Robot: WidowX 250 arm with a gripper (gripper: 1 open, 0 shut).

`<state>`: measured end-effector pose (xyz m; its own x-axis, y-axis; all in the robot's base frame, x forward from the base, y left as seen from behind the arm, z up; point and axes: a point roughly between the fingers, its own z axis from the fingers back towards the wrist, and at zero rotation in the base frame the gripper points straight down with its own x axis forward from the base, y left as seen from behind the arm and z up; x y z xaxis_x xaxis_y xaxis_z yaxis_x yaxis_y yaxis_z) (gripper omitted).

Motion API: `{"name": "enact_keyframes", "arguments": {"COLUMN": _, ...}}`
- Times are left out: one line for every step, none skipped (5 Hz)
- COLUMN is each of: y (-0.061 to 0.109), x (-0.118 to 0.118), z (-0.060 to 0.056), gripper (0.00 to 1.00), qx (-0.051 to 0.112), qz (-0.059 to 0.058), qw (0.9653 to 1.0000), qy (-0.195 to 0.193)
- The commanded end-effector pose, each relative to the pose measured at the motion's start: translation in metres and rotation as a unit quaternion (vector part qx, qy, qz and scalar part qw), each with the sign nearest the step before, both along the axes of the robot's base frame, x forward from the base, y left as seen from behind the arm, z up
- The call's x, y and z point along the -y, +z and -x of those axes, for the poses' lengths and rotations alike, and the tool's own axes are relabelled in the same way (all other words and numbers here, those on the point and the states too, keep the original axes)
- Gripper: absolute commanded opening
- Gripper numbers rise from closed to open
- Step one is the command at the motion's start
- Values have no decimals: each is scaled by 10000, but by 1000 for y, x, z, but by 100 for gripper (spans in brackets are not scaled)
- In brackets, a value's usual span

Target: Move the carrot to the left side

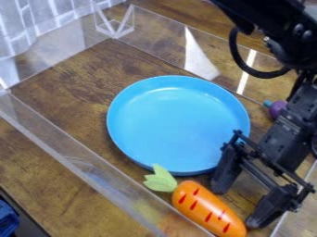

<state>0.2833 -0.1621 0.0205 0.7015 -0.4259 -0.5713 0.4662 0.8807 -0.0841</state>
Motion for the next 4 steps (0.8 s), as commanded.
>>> {"name": "enact_keyframes", "arguments": {"y": 15, "x": -7, "z": -20, "gripper": 100, "qx": 246, "qz": 136, "qw": 9994, "qy": -219}}
{"name": "enact_keyframes", "arguments": {"y": 14, "x": -9, "z": -20, "gripper": 100, "qx": 246, "qz": 128, "qw": 9984, "qy": -484}}
{"name": "enact_keyframes", "arguments": {"y": 13, "x": -11, "z": -19, "gripper": 0, "qx": 240, "qz": 121, "qw": 9968, "qy": -748}}
{"name": "enact_keyframes", "arguments": {"y": 13, "x": -14, "z": -19, "gripper": 0, "qx": 246, "qz": 104, "qw": 9945, "qy": -1011}}
